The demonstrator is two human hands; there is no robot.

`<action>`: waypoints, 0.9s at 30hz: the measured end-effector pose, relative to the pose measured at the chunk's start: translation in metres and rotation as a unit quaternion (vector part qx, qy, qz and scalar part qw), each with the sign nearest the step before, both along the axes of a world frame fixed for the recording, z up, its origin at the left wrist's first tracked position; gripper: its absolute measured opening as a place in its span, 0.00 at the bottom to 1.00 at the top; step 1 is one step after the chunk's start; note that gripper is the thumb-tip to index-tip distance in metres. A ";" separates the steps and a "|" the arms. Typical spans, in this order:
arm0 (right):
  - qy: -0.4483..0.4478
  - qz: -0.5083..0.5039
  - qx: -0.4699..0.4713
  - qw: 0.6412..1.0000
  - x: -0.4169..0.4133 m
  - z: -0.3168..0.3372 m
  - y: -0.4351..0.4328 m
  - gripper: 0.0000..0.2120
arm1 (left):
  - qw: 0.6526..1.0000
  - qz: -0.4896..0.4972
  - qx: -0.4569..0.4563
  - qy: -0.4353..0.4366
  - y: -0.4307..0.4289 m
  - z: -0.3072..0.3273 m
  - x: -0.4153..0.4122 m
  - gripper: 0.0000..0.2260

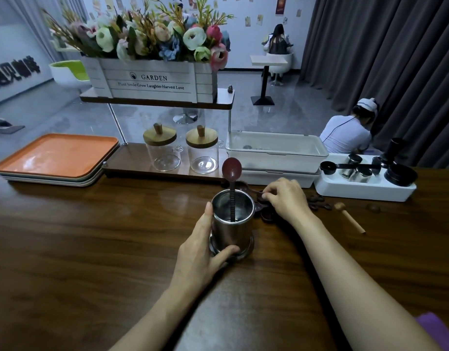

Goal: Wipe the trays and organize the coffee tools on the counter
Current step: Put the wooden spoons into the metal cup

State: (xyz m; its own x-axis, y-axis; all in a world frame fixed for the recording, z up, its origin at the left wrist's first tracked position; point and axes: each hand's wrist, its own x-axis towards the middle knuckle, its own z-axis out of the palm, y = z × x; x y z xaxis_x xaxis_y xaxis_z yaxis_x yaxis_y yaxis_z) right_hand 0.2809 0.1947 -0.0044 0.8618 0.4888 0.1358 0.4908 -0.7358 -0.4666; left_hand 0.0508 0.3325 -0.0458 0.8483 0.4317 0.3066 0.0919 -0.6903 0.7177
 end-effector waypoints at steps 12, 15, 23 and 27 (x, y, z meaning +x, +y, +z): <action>0.192 -0.025 0.364 0.911 -0.051 0.052 -0.024 0.02 | 1.000 -0.008 -0.001 -0.014 -0.001 0.001 -0.004 0.52; 0.200 -0.025 0.412 0.888 -0.063 0.072 -0.029 0.04 | 1.000 -0.020 0.000 -0.020 -0.001 0.002 -0.005 0.52; 0.230 -0.001 0.487 0.842 -0.088 0.095 -0.018 0.08 | 0.998 -0.044 0.009 -0.039 -0.002 0.006 -0.008 0.51; 0.202 -0.017 0.470 0.859 -0.095 0.081 -0.008 0.09 | 0.997 -0.052 0.019 -0.044 -0.001 0.006 -0.008 0.49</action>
State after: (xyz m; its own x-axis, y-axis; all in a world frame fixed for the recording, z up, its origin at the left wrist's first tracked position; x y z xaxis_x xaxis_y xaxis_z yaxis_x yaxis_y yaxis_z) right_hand 0.1864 0.1869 0.0766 0.9432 0.2999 0.1431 0.1349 0.0480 -0.9897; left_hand 0.0426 0.3310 -0.0398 0.8574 0.3290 0.3957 -0.0440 -0.7193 0.6933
